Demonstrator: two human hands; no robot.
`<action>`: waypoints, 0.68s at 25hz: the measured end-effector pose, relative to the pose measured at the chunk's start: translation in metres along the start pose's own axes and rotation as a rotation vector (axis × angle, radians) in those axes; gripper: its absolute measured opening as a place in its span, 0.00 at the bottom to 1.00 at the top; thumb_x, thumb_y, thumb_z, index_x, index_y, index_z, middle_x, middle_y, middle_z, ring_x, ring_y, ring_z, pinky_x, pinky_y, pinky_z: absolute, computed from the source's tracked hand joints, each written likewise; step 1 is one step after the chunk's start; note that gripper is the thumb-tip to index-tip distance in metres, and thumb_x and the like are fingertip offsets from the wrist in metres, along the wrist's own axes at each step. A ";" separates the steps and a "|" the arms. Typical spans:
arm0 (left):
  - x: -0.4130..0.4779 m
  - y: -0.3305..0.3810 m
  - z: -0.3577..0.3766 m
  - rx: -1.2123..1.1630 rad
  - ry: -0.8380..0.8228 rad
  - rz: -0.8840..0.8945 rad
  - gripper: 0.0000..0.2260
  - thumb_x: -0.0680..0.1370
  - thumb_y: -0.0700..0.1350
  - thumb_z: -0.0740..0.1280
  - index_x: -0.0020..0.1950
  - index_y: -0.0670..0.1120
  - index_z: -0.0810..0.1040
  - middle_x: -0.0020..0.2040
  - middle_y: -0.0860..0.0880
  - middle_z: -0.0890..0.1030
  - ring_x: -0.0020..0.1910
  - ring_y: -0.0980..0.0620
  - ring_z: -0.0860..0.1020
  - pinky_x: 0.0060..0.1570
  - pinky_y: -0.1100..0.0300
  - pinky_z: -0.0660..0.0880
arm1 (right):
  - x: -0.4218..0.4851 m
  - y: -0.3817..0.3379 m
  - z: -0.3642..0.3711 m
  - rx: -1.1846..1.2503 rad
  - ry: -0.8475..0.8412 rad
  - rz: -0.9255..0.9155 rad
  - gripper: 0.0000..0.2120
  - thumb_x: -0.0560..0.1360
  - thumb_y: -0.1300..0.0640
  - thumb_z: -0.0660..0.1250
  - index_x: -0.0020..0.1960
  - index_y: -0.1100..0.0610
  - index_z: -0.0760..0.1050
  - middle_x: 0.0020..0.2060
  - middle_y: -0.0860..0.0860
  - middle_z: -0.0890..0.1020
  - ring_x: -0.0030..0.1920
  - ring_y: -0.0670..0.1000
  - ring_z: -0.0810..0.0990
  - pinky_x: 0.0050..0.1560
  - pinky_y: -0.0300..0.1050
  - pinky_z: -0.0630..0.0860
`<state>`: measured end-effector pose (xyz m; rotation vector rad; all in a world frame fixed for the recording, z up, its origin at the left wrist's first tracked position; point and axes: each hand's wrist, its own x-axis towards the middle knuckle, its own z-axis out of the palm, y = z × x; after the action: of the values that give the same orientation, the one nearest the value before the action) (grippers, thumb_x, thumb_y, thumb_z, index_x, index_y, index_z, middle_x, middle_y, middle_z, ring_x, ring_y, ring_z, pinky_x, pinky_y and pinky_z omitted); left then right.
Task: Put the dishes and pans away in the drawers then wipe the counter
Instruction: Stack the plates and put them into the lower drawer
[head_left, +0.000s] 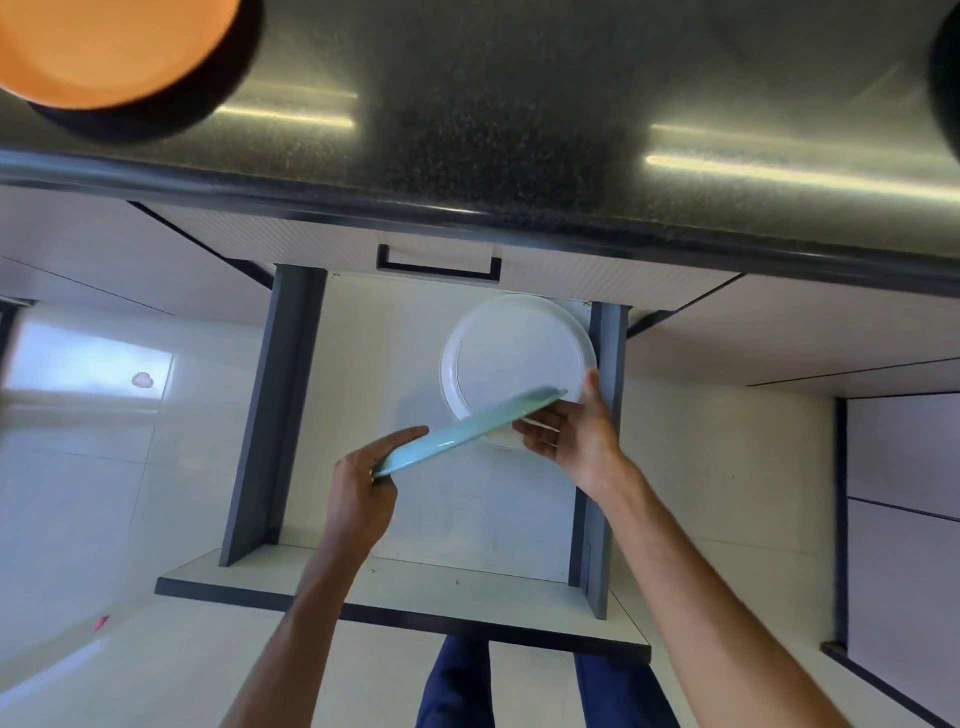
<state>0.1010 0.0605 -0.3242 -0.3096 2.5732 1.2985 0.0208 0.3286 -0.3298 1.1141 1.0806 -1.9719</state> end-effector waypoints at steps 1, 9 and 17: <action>0.005 -0.004 -0.003 0.030 -0.015 0.060 0.30 0.74 0.23 0.65 0.64 0.55 0.82 0.63 0.56 0.82 0.62 0.57 0.80 0.60 0.56 0.80 | -0.004 0.000 -0.006 0.035 -0.001 -0.004 0.30 0.79 0.35 0.64 0.57 0.64 0.80 0.46 0.59 0.86 0.42 0.57 0.86 0.39 0.49 0.83; 0.026 -0.011 -0.012 0.204 0.014 0.068 0.29 0.79 0.30 0.66 0.78 0.49 0.69 0.81 0.44 0.60 0.81 0.45 0.56 0.77 0.51 0.57 | 0.002 0.001 -0.020 -0.044 -0.075 -0.006 0.15 0.77 0.67 0.71 0.63 0.64 0.78 0.57 0.58 0.85 0.51 0.55 0.85 0.46 0.48 0.86; 0.059 -0.021 0.050 -0.188 -0.304 -0.346 0.28 0.76 0.35 0.62 0.71 0.61 0.71 0.71 0.46 0.77 0.56 0.52 0.83 0.61 0.46 0.79 | 0.058 0.008 -0.031 -0.185 0.198 -0.173 0.11 0.80 0.68 0.67 0.56 0.54 0.75 0.59 0.57 0.83 0.56 0.57 0.83 0.43 0.49 0.82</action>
<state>0.0568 0.0838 -0.3871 -0.5213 2.0443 1.3387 0.0130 0.3453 -0.3931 1.1668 1.4761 -1.8730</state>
